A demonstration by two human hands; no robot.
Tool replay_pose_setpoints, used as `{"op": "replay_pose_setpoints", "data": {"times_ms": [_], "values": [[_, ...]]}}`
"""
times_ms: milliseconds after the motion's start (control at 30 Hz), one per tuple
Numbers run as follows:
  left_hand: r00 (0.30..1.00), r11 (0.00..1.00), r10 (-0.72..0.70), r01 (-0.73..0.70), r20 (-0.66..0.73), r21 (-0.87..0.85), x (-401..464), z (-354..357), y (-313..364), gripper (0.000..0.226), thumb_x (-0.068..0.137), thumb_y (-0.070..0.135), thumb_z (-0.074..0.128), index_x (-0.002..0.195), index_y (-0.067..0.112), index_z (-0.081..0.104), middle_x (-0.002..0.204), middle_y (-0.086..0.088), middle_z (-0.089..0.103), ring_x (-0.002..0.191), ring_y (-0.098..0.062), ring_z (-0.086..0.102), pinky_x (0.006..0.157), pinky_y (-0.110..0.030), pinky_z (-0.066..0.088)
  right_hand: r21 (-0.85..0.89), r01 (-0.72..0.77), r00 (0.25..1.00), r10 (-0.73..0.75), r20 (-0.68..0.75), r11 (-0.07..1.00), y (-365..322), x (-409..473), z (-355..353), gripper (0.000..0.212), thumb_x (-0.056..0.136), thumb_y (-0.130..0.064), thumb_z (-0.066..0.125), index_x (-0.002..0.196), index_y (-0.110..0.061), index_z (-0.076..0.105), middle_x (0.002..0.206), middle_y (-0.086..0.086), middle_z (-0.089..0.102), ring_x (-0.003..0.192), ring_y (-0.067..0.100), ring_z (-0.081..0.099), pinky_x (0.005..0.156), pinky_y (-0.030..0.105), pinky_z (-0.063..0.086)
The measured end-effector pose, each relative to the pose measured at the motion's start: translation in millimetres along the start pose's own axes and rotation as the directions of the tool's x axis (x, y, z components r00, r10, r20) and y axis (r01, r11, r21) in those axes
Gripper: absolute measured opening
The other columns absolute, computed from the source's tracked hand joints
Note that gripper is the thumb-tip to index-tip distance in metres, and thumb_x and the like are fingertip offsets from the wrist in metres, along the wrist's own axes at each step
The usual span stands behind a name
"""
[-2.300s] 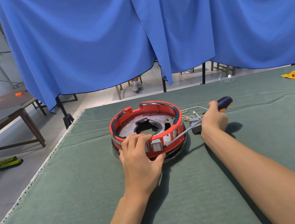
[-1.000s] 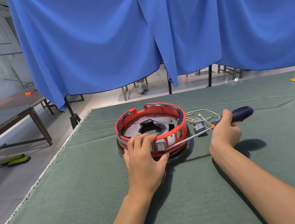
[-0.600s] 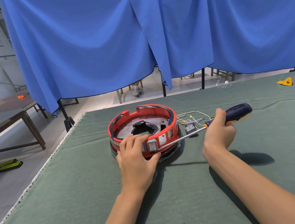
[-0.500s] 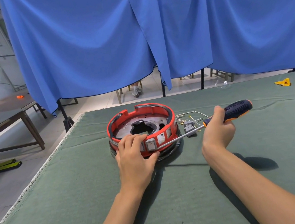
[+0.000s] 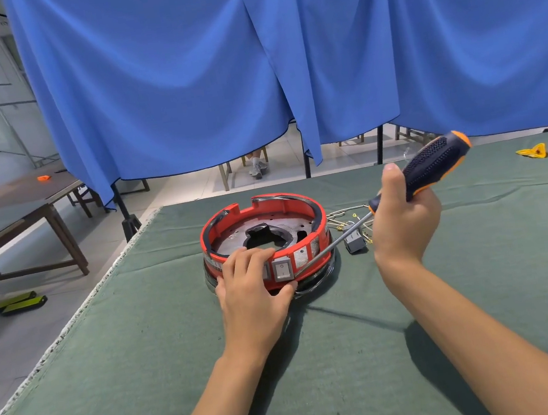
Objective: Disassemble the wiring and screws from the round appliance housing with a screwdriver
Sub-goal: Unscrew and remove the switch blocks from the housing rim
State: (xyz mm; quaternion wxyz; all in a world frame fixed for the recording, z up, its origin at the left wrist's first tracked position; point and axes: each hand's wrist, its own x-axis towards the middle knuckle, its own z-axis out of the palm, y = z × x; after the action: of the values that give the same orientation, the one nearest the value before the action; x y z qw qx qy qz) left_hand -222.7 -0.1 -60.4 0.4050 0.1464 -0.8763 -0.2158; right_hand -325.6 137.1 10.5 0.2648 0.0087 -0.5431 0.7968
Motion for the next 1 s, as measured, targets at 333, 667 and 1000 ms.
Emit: {"op": "replay_pose_setpoints", "data": {"times_ms": [333,667,1000], "values": [[0.968,0.947,0.245,-0.228,-0.05,0.226,-0.4,1.4,1.1,0.047,0.066,0.02,0.084,0.11,0.018,0.069,0.114,-0.007,0.062,0.114,-0.033,0.054,0.097,-0.062,0.037,-0.068,-0.191,0.98,0.186,-0.074,0.979,35.9,21.6,-16.7,0.037,0.088,-0.036,0.057,0.058,-0.015,0.055,0.039,-0.017,0.054,0.039,-0.003,0.049,0.042,0.009,0.035],[0.959,0.939,0.284,-0.279,0.002,0.202,-2.1,-3.3,2.7,0.053,0.058,0.014,0.088,0.107,0.013,0.069,0.108,-0.004,0.064,0.101,-0.029,0.061,0.093,-0.06,0.042,-0.115,-0.2,0.979,0.195,-0.058,0.973,34.4,16.7,-19.6,0.041,0.089,-0.037,0.058,0.057,-0.011,0.062,0.045,-0.009,0.057,0.04,-0.005,0.049,0.046,0.012,0.036],[0.964,0.949,0.265,-0.262,0.01,0.176,-4.5,-4.0,0.7,0.05,0.067,0.015,0.085,0.114,0.012,0.067,0.12,-0.003,0.066,0.116,-0.023,0.059,0.103,-0.058,0.038,-0.093,-0.071,0.992,0.08,0.093,0.993,9.8,-1.7,-6.0,0.04,0.089,-0.038,0.059,0.056,-0.015,0.059,0.044,-0.014,0.06,0.041,-0.002,0.053,0.048,0.017,0.042]]}}
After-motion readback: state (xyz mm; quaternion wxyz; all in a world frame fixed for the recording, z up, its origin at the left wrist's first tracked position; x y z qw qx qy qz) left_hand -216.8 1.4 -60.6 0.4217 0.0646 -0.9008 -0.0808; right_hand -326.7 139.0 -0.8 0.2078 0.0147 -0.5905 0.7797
